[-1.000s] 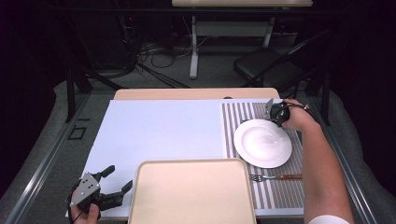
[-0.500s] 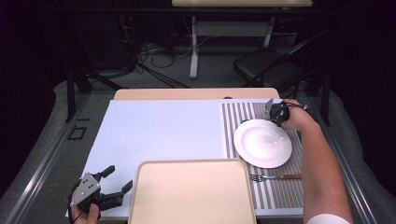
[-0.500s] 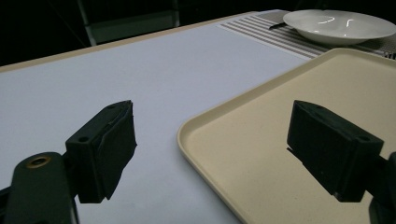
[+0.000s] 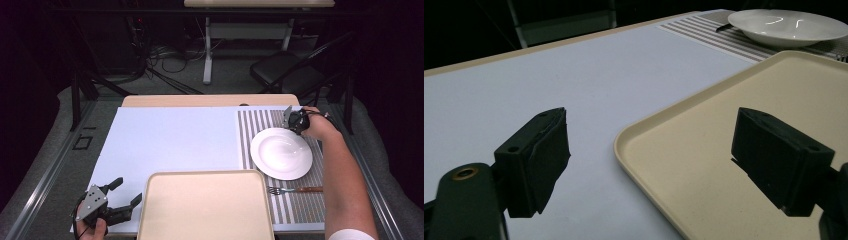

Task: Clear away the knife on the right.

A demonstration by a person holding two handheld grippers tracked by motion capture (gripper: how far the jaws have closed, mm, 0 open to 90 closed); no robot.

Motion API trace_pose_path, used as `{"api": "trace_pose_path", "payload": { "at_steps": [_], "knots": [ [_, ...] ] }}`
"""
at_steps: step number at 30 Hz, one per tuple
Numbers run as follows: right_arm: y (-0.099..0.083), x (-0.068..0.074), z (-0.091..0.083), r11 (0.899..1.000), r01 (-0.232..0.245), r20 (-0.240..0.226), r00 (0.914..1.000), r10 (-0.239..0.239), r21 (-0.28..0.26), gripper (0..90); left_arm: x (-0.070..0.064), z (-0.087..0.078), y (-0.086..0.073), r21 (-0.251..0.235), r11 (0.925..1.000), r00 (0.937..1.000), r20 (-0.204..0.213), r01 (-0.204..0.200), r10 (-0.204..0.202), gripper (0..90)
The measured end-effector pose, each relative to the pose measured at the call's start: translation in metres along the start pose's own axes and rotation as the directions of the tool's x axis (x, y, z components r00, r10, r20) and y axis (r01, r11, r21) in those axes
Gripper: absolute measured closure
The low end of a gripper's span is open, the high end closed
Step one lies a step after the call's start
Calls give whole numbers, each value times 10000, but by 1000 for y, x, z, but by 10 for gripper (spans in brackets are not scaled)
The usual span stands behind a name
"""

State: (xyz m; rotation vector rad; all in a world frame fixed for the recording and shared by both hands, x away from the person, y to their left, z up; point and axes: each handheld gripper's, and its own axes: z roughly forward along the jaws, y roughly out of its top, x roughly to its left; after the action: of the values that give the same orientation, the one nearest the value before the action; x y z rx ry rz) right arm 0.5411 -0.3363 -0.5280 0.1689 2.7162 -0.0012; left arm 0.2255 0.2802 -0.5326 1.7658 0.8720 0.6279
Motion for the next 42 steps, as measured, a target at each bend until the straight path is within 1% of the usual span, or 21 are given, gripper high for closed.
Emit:
{"api": "trace_pose_path", "payload": {
  "at_steps": [2, 3, 5, 8, 9, 12, 15, 17, 21, 30, 34, 35, 36, 39, 40, 42],
  "knots": [
    [0, 0, 0, 10000, 2, 1, 10000, -2, 10, 640, 0, 0, 0, 2, 10000, 10000, -10, -8, 8, 156],
    [0, 0, 0, 9999, 108, 48, 9999, -108, -38, 650, 0, 0, 0, 5, 10000, 10000, -5, -9, 9, 156],
    [0, 1, 0, 9999, 147, 31, 9999, -147, -34, 657, 0, 0, 0, 2, 10000, 10000, -3, -11, 11, 157],
    [0, 3, 1, 10000, 76, 36, 10000, -76, -18, 684, 0, 0, 0, 16, 10000, 10000, -11, 9, -9, 157],
    [0, 3, 1, 9997, 235, 28, 9997, -235, -91, 701, 0, 0, 0, 50, 10000, 10000, 7, -3, 3, 157],
    [1, 4, 0, 9994, 338, 10, 9994, -338, 19, 723, 0, 0, 0, 47, 10000, 10000, 15, -34, 34, 157],
    [0, 5, 0, 9991, 427, 6, 9991, -427, 9, 747, 0, 0, 0, 15, 10000, 10000, -8, -19, 19, 156],
    [0, 6, 0, 9992, 401, 44, 9992, -401, -23, 753, -1, 0, 0, 19, 10000, 10000, -11, -25, 25, 157],
    [0, 7, 0, 9987, 513, 50, 9987, -513, 6, 755, 0, -1, 0, 60, 10000, 10000, 5, -44, 44, 156],
    [0, 7, 0, 9990, 456, 94, 9989, -456, -27, 757, 0, 0, 0, 40, 10000, 10000, -19, -1, 1, 157],
    [1, 8, 1, 9987, 505, 186, 9986, -504, -49, 760, 0, 0, -1, 54, 10000, 10000, -21, -2, 2, 157],
    [2, 8, -1, 9986, 488, 125, 9987, -490, 191, 761, 0, 0, -1, 69, 10000, 10000, -24, -3, 3, 157],
    [2, 8, -1, 9986, 488, 125, 9987, -490, 191, 761, 0, 0, -1, 69, 10000, 10000, -24, -3, 3, 157],
    [1, 8, 0, 9992, 381, 216, 9990, -383, 81, 763, 0, 1, -1, 71, 10000, 10000, -10, 1, -1, 157],
    [0, 10, 0, 9997, 229, 291, 9993, -227, -64, 763, 0, 1, -1, 69, 10000, 10000, -10, 1, -1, 156],
    [0, 10, 1, 9996, 271, 320, 9991, -267, -126, 763, 0, 0, -1, 77, 10000, 10000, -21, -8, 8, 157]
  ]
}}
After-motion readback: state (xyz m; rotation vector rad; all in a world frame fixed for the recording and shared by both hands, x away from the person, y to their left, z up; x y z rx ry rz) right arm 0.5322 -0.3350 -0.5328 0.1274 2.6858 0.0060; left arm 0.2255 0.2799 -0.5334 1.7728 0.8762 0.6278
